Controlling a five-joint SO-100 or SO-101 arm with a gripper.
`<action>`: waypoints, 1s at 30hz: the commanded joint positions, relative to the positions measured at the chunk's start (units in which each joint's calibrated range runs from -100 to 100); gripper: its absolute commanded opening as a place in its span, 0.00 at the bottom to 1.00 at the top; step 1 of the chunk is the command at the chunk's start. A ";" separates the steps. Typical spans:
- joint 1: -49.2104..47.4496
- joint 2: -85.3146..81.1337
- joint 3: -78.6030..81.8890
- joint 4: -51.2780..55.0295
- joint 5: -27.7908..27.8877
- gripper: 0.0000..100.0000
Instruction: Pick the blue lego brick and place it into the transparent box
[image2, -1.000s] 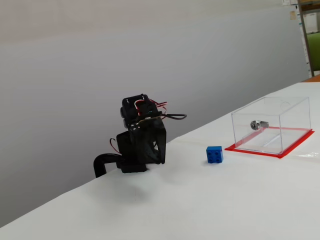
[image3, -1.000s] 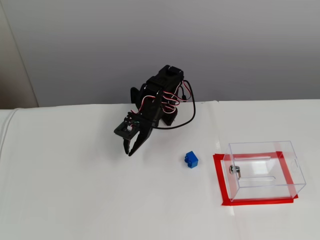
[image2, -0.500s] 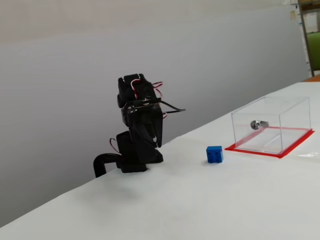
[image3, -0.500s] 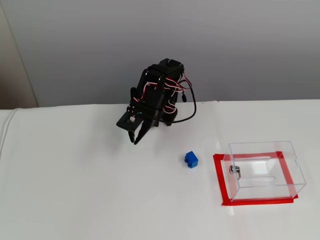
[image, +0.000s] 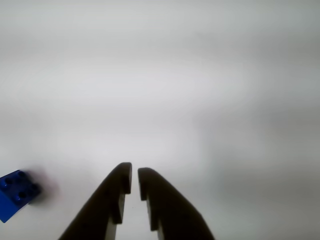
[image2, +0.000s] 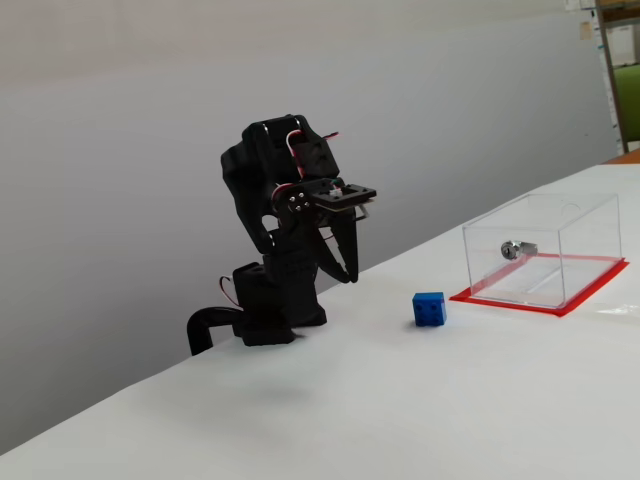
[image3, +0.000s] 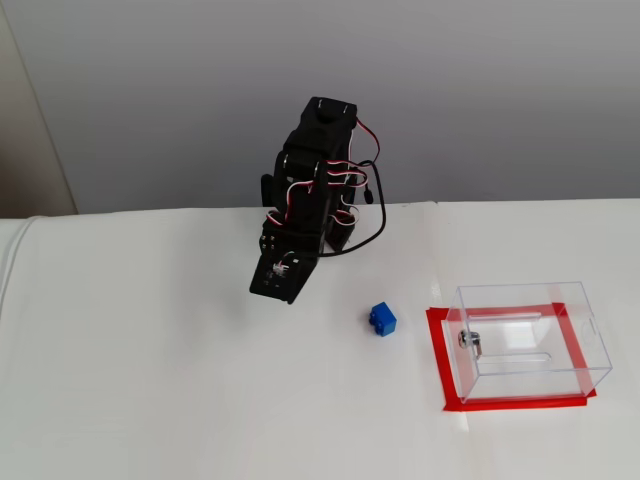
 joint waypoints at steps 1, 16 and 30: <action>-6.13 0.25 -3.22 0.12 0.31 0.01; -28.60 0.33 -3.67 10.22 -0.05 0.02; -36.96 5.76 -11.27 12.40 -0.21 0.02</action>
